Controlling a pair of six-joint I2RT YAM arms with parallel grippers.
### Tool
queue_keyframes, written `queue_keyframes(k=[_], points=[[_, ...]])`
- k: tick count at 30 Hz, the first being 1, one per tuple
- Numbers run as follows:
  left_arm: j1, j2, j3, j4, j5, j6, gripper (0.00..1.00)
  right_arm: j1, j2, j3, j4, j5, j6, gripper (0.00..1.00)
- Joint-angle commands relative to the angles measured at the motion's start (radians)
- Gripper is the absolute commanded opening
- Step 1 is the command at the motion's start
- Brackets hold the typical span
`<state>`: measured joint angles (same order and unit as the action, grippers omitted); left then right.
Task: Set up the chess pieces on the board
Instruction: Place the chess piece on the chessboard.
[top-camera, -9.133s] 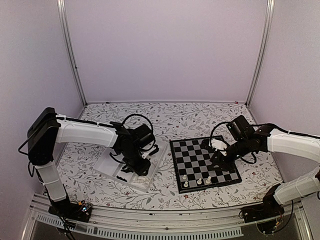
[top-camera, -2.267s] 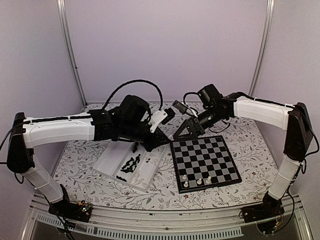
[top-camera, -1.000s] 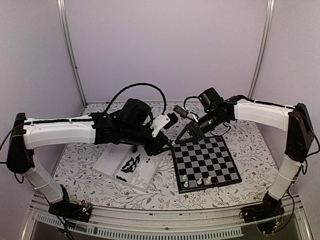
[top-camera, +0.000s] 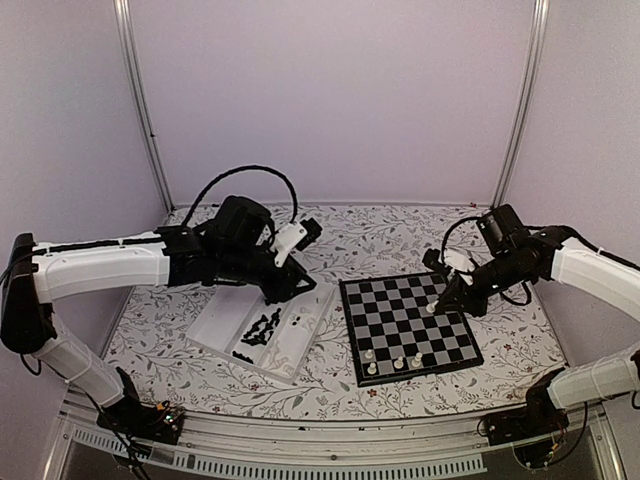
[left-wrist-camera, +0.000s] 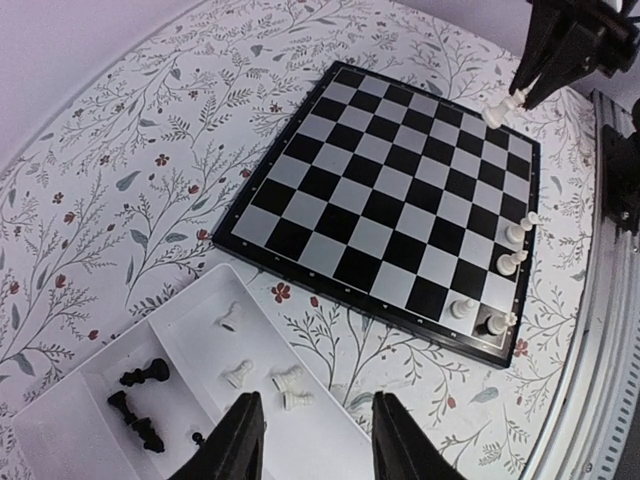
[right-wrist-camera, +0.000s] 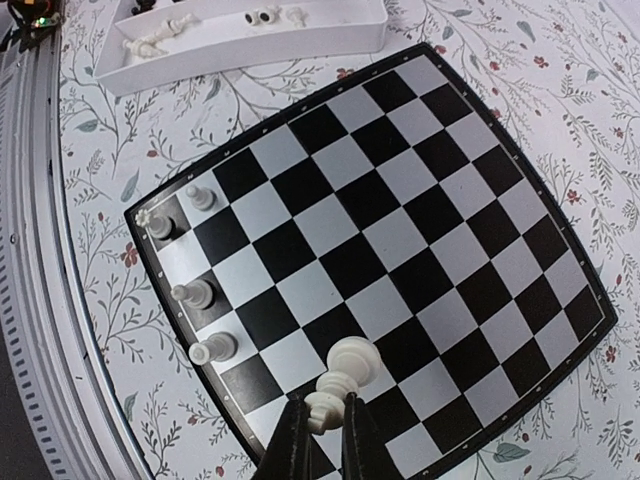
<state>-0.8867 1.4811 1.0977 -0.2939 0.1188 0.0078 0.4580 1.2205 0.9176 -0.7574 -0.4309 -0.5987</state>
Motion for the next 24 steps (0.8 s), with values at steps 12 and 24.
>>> queue_keyframes(k=[12, 24], points=[[0.029, 0.024, -0.043, 0.059, 0.025, -0.031, 0.4, 0.07, 0.052, -0.131, -0.105, -0.061, -0.244, 0.07], [0.038, 0.005, -0.068, 0.053, 0.015, -0.034, 0.4, 0.114, 0.112, -0.153, -0.046, -0.019, -0.216, 0.07]])
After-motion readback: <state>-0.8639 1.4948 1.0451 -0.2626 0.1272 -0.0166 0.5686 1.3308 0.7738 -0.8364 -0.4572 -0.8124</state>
